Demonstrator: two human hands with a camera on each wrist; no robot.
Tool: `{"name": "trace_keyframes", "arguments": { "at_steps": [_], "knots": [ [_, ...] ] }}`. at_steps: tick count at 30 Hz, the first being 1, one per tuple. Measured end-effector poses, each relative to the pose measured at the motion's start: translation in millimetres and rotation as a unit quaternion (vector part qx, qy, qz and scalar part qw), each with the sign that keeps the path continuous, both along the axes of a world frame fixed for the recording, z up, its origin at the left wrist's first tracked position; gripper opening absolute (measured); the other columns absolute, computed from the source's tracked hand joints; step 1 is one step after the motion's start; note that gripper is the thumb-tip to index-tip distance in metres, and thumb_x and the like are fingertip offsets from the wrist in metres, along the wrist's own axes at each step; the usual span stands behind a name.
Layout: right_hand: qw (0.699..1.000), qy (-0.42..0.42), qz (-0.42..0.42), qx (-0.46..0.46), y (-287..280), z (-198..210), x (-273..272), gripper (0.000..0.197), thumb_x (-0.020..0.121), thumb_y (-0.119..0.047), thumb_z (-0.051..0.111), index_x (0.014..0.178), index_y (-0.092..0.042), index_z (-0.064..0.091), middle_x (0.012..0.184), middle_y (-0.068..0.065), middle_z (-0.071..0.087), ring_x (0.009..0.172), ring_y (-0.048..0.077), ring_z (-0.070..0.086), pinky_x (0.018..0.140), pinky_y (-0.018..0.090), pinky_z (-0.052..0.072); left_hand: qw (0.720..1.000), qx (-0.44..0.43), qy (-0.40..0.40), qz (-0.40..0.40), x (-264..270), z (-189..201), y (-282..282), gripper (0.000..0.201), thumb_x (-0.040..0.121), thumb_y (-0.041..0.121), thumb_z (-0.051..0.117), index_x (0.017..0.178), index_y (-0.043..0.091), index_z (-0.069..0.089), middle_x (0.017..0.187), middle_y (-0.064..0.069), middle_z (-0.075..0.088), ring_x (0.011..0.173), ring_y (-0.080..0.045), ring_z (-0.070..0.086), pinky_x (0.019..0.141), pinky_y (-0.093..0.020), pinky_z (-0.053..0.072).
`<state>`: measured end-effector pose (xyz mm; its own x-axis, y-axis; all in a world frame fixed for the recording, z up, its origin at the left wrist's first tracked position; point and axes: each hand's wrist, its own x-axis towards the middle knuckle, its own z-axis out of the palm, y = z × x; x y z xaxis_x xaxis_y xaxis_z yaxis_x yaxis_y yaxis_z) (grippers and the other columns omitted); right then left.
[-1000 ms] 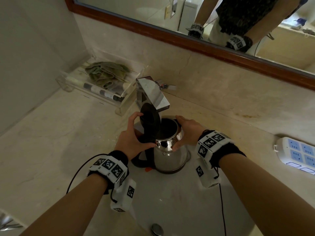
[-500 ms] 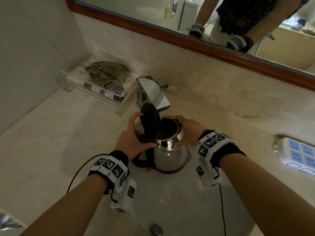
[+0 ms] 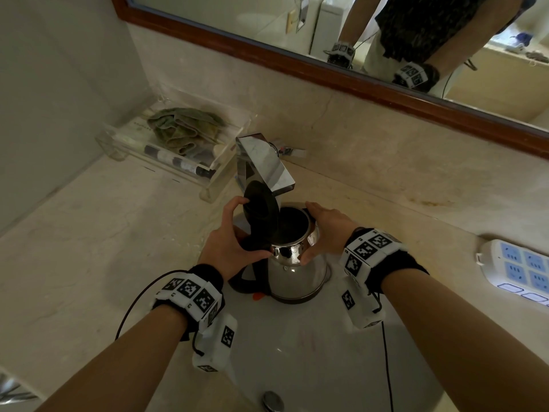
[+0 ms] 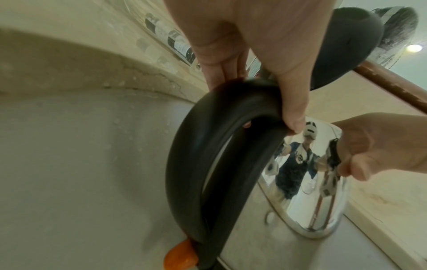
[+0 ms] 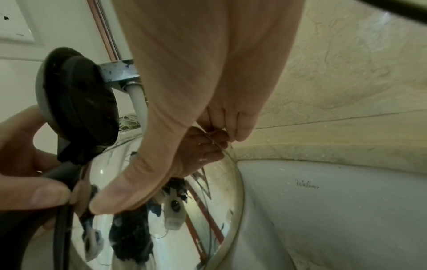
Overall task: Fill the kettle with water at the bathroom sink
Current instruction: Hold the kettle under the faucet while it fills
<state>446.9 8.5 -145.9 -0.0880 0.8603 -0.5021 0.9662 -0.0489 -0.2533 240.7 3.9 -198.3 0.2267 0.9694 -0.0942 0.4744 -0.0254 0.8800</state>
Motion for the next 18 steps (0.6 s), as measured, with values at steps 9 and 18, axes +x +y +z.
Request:
{"name": "trace_keyframes", "arguments": {
  "at_steps": [9,18],
  "knots": [
    [1.000,-0.002,0.003,-0.010,1.1,2.2,-0.2,0.120,0.064,-0.039,0.083,0.151,-0.009,0.006,0.157,0.006,0.019,0.142,0.024,0.028,0.114,0.031,0.026,1.000,0.005,0.000,-0.002,0.8,-1.0,0.1,0.096,0.059,0.015,0.086,0.120,0.048,0.019,0.076,-0.006,0.067,0.073,-0.016,0.065,0.069,-0.027,0.052],
    [1.000,0.000,-0.001,-0.006,0.2,-1.2,0.8,0.122,0.061,-0.041,0.084,0.151,-0.010,0.007,0.158,0.005,0.019,0.143,0.024,0.025,0.115,0.031,0.024,1.000,0.002,0.006,0.001,1.6,1.3,-2.1,0.096,0.059,0.015,0.085,0.125,0.041,0.021,0.073,-0.002,0.064,0.072,-0.016,0.064,0.069,-0.030,0.053]
  ]
}}
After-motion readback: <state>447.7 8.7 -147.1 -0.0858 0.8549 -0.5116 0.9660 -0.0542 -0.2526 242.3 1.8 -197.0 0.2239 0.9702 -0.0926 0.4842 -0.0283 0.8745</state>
